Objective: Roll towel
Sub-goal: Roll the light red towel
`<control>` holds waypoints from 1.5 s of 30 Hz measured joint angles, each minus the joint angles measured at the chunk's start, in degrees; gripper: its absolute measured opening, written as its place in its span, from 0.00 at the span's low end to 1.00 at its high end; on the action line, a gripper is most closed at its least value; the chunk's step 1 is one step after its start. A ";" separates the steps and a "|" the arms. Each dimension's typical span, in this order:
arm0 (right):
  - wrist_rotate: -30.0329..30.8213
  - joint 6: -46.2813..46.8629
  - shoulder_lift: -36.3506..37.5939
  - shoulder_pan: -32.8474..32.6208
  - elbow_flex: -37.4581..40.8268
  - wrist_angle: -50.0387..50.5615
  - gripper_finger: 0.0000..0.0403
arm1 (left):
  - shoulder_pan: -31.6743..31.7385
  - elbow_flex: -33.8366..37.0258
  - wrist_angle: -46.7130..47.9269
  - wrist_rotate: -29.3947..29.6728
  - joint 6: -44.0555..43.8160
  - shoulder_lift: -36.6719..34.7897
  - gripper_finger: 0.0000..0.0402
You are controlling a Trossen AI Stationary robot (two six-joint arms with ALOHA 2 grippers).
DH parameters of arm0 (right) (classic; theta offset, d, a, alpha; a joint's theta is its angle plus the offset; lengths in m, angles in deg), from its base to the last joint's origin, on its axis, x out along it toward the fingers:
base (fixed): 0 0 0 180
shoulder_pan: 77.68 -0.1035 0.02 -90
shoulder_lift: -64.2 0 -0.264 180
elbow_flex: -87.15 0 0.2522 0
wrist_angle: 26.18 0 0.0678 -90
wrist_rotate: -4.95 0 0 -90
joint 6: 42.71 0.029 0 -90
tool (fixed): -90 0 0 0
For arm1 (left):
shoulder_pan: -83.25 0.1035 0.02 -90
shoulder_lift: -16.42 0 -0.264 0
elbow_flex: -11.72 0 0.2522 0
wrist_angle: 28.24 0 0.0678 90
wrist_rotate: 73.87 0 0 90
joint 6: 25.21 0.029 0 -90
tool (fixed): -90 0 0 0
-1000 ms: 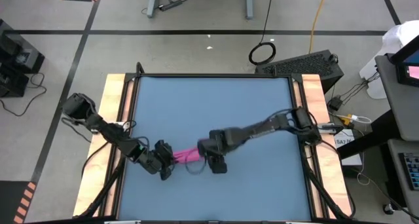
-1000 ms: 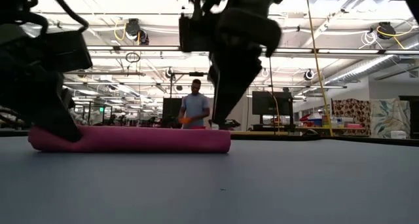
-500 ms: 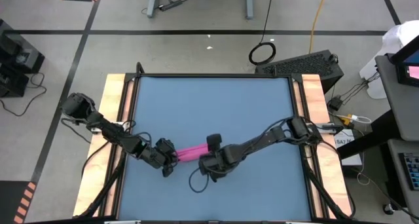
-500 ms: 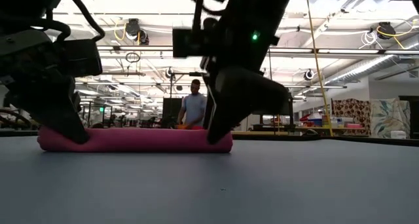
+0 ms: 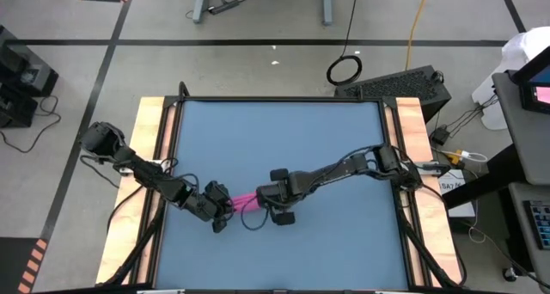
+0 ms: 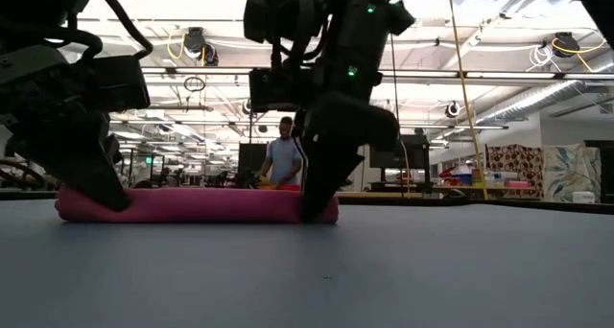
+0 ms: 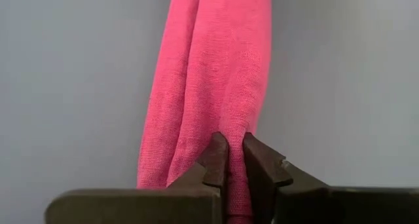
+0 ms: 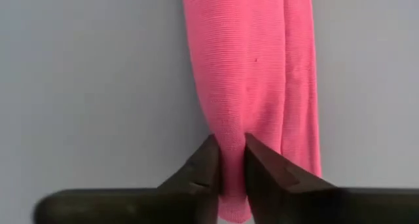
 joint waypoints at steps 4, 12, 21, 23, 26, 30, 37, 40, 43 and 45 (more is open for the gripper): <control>-8.68 -0.14 0.13 2.73 -0.05 0.00 0.05 | -0.52 0.00 -0.14 0.20 1.94 -0.01 0.12; -25.91 0.72 -0.03 8.72 0.04 0.39 0.04 | -2.36 0.07 0.62 3.53 7.13 -3.50 0.34; -39.32 3.34 -0.28 14.21 0.16 2.11 0.05 | -8.32 0.07 -7.89 17.20 22.84 -7.42 0.46; -40.15 3.37 -0.28 14.86 0.16 2.19 0.05 | -9.34 0.07 -10.39 17.24 25.62 -6.38 0.47; -41.72 3.38 -0.28 15.43 0.16 2.16 0.05 | -10.09 0.07 -10.28 18.54 26.86 -3.64 0.50; -42.74 3.36 -0.28 15.49 0.16 2.08 0.05 | -10.82 0.07 -9.53 20.27 26.84 0.82 0.52; -43.54 3.36 -0.26 15.38 0.16 2.01 0.05 | -11.39 0.07 -9.44 26.36 26.56 5.51 0.53; -43.57 3.36 -0.26 15.38 0.16 2.01 0.05 | -11.39 0.07 -9.47 25.13 26.50 6.63 0.53; -43.59 3.36 -0.26 15.38 0.16 1.99 0.05 | -11.39 0.07 -9.73 24.00 26.33 7.54 0.53; -43.60 3.36 -0.26 15.38 0.16 1.98 0.05 | -11.39 0.04 -9.66 23.52 25.19 8.08 0.53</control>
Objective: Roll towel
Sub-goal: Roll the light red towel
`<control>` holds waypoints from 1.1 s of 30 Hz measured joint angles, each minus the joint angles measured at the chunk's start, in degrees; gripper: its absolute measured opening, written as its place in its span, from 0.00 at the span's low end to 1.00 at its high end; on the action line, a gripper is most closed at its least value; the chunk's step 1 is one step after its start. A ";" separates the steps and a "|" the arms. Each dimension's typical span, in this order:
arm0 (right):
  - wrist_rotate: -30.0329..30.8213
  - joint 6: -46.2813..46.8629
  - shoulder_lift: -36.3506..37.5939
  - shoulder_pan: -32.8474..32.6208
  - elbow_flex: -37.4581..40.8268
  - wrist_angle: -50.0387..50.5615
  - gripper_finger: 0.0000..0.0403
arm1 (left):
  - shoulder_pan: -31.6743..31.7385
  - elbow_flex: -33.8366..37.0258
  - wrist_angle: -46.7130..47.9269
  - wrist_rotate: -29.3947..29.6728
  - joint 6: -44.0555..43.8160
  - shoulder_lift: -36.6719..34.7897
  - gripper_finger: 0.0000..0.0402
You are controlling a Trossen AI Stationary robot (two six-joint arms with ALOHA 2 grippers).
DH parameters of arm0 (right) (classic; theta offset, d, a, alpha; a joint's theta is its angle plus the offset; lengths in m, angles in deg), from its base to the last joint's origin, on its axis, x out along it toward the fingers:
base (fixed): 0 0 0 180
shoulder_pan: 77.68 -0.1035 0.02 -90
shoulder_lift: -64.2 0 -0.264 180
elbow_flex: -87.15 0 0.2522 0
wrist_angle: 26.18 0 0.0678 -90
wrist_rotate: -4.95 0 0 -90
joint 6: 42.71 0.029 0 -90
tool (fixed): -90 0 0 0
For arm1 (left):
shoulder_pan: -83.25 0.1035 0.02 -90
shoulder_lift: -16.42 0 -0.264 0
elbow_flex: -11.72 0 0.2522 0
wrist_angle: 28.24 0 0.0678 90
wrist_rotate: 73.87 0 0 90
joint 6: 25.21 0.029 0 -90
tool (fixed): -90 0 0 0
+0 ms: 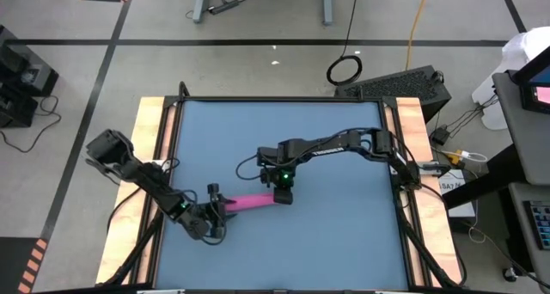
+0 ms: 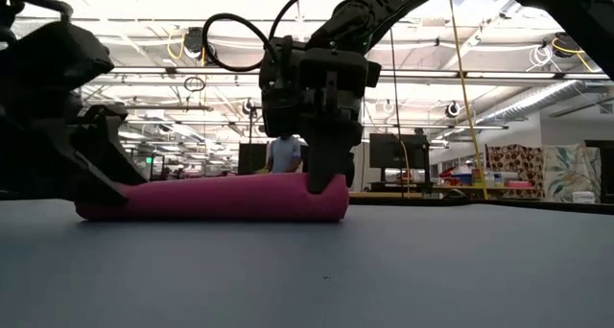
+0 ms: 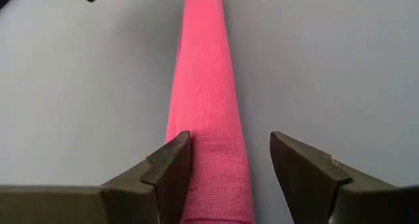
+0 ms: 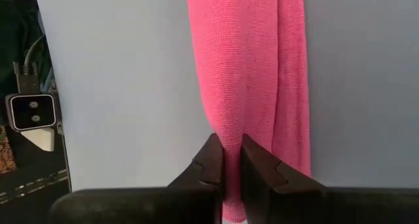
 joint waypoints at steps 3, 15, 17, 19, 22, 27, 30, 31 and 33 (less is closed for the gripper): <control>0.00 0.00 0.02 -0.15 -0.02 -0.05 0.05 | 0.49 -0.02 0.07 -0.13 -0.44 1.09 0.53; 1.74 -0.42 0.72 -1.96 -0.04 0.30 0.25 | 4.59 -0.15 0.90 -5.89 -6.33 2.30 0.48; 4.59 -0.52 1.54 -2.03 -0.04 1.05 0.30 | 4.74 -0.17 0.87 -6.34 -6.34 2.30 0.44; 7.92 -1.62 2.57 -2.19 -0.04 1.82 0.34 | 4.75 -0.17 0.76 -6.91 -6.33 2.31 0.40; 12.61 -3.18 4.86 -2.79 -0.04 1.65 0.39 | 4.79 -0.15 0.16 -7.91 -6.29 2.32 0.34; 20.20 -4.81 6.75 -7.48 -0.09 -4.60 0.40 | 4.81 -0.13 -0.18 -8.49 -6.33 2.34 0.30; 22.04 -4.76 6.70 -11.39 0.61 -13.12 0.38 | 4.83 -0.11 -0.22 -8.80 -6.33 2.34 0.30; 23.35 -4.64 6.78 -12.53 1.62 -17.24 0.37 | 4.83 -0.11 -0.22 -8.96 -6.32 2.34 0.30; 27.50 -3.63 6.82 -14.44 4.75 -26.18 0.35 | 4.85 -0.09 -0.26 -9.60 -6.31 2.34 0.30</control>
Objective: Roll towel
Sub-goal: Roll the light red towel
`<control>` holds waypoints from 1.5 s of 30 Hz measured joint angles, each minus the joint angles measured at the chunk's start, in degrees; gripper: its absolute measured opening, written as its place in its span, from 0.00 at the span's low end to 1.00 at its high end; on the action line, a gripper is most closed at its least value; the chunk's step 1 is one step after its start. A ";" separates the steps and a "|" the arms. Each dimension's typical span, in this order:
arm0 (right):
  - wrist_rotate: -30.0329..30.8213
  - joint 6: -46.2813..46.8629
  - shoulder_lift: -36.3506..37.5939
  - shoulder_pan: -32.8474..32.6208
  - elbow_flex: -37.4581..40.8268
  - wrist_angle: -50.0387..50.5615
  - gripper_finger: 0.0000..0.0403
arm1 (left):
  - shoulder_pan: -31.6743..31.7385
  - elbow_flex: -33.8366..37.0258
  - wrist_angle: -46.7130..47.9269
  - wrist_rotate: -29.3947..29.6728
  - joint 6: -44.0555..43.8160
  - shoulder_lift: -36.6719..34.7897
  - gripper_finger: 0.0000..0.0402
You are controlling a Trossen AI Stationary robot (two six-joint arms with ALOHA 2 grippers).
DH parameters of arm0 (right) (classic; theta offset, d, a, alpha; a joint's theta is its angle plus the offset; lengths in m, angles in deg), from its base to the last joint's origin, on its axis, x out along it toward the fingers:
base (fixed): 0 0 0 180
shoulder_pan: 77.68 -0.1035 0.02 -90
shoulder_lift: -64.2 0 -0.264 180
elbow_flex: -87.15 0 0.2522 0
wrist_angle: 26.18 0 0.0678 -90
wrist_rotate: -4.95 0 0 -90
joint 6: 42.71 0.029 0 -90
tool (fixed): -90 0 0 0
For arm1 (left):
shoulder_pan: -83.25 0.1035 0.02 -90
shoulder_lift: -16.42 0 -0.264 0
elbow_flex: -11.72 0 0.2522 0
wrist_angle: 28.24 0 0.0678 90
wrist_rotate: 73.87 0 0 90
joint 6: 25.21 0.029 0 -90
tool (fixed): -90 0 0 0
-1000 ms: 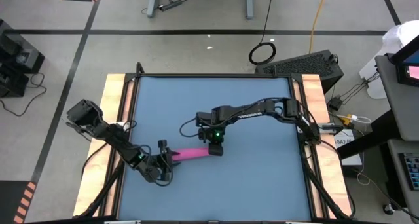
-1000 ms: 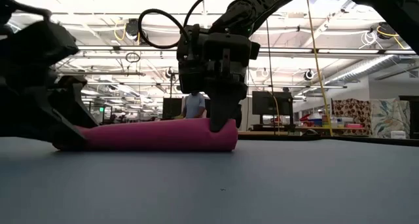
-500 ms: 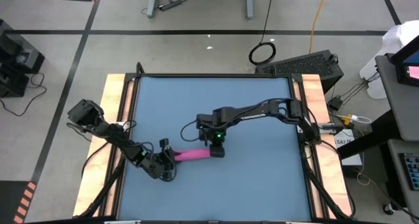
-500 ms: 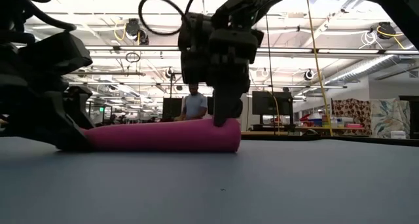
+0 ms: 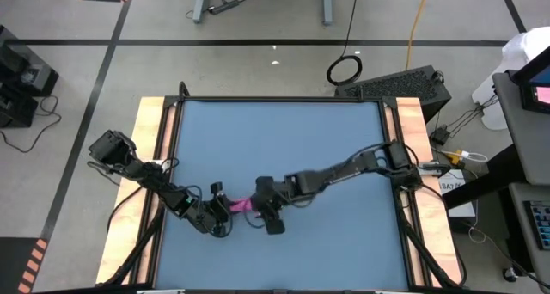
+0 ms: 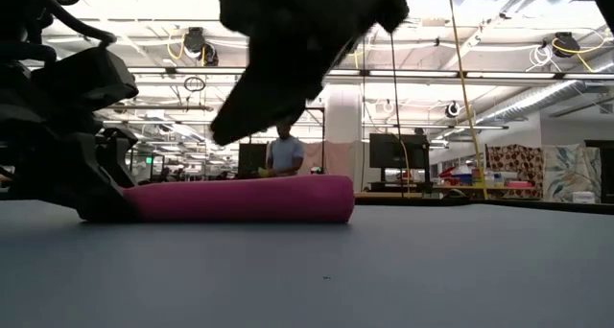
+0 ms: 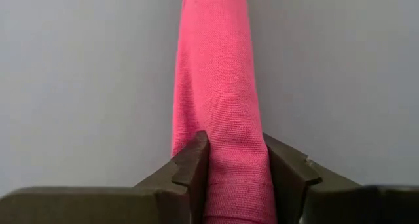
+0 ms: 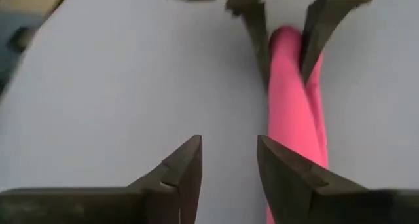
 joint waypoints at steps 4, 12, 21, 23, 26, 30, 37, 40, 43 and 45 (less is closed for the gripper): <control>4.97 3.13 -0.32 -1.82 6.17 -17.94 0.31 | 0.05 0.03 0.02 -1.24 0.01 0.00 0.30; 6.05 4.55 0.01 -2.05 16.46 -27.72 0.31 | 0.02 0.01 0.02 -2.49 -0.02 -0.08 0.30; 5.76 6.54 0.68 -0.86 26.41 -43.69 0.34 | 1.07 0.00 0.24 -8.82 -0.33 -2.26 0.30; 5.68 6.83 0.94 -0.91 26.98 -43.70 0.35 | 1.70 0.00 0.34 -9.71 -0.77 -2.27 0.30; 5.43 8.09 1.11 -1.14 28.37 -43.73 0.36 | 2.88 0.03 0.64 -11.79 -1.28 -2.34 0.30; 5.52 10.02 0.85 -1.34 30.44 -44.09 0.41 | 3.66 0.02 0.87 -12.44 -1.30 -2.33 0.30; 8.67 7.00 1.57 -3.72 31.16 -46.05 0.51 | 4.02 0.00 0.85 -12.71 -1.22 -2.32 0.30; 16.47 3.74 3.71 -5.74 31.10 -44.19 0.51 | 4.02 0.03 0.85 -12.70 -1.22 -2.32 0.30; 22.97 3.61 3.87 -6.99 31.30 -42.47 0.52 | 4.05 0.03 0.87 -12.74 -1.21 -2.32 0.30; 23.71 4.23 3.52 -7.24 32.55 -43.98 0.52 | 4.05 0.05 0.89 -12.78 -1.18 -2.32 0.30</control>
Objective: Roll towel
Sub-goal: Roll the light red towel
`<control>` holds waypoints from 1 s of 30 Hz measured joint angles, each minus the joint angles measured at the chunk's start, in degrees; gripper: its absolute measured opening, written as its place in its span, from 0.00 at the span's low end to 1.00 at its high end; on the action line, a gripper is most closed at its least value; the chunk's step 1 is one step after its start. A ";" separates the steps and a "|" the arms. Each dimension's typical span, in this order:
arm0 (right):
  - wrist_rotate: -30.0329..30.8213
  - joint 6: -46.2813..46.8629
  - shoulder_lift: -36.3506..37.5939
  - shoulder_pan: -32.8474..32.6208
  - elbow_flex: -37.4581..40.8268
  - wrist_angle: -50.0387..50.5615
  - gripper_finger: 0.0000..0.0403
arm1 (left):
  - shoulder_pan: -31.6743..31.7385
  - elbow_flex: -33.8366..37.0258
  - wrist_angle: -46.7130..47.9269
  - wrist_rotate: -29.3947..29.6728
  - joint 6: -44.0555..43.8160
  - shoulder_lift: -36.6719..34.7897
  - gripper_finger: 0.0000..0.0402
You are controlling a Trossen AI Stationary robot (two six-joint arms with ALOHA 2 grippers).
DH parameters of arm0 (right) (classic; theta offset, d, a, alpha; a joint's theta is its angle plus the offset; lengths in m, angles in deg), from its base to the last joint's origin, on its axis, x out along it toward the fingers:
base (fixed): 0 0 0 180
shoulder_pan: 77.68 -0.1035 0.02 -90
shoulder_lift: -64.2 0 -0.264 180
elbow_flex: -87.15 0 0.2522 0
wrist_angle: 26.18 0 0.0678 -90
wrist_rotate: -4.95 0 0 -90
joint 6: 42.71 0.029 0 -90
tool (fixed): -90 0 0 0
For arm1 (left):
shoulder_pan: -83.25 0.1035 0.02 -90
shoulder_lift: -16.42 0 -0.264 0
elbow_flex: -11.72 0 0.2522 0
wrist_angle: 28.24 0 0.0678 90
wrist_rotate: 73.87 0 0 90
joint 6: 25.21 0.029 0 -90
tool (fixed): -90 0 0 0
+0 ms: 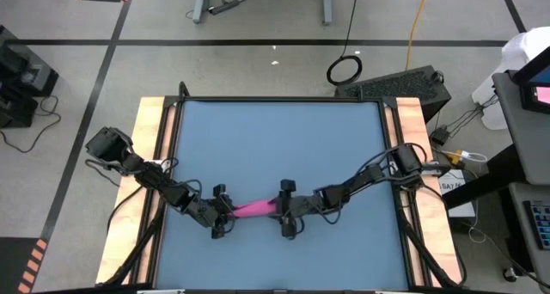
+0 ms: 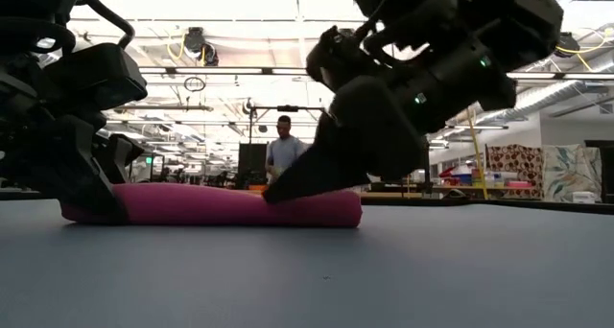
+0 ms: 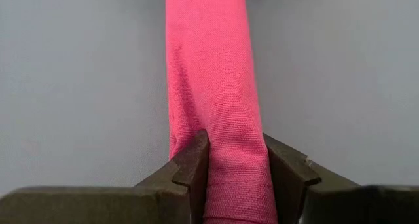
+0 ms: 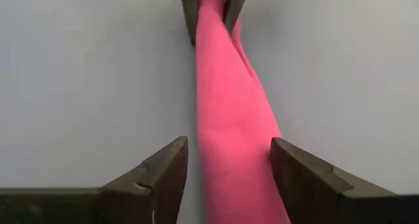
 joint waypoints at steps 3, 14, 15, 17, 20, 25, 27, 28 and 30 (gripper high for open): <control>0.00 1.94 -0.20 -0.09 3.14 -6.57 0.52 | 0.00 0.00 0.05 -0.01 0.00 0.02 0.30; 2.80 8.08 -0.24 0.22 12.79 -19.16 0.52 | 0.00 0.00 0.43 -0.03 0.09 0.04 0.30; 2.77 8.23 -0.24 0.06 12.73 -19.33 0.52 | 0.00 0.00 0.43 -0.03 0.09 0.04 0.30; 2.87 7.63 -0.24 -0.31 12.45 -20.22 0.52 | 0.00 0.00 0.43 -0.02 0.11 0.04 0.30; 2.83 6.92 -0.24 -0.53 11.64 -21.34 0.52 | 0.00 0.00 0.43 -0.03 0.09 0.04 0.30; 3.08 8.16 -3.69 -0.46 11.21 -21.25 0.52 | 0.00 0.00 0.46 -0.01 0.07 0.04 0.30; 3.57 8.38 -5.05 -0.46 11.18 -23.37 0.52 | 0.00 0.00 0.54 -0.01 0.09 0.04 0.30; 3.76 8.40 -5.67 -0.47 11.17 -24.01 0.52 | 0.00 0.00 0.51 -0.01 0.09 0.04 0.30; 3.85 8.43 -6.23 -0.46 11.18 -24.86 0.52 | 0.00 -0.04 0.83 -0.01 0.11 0.04 0.30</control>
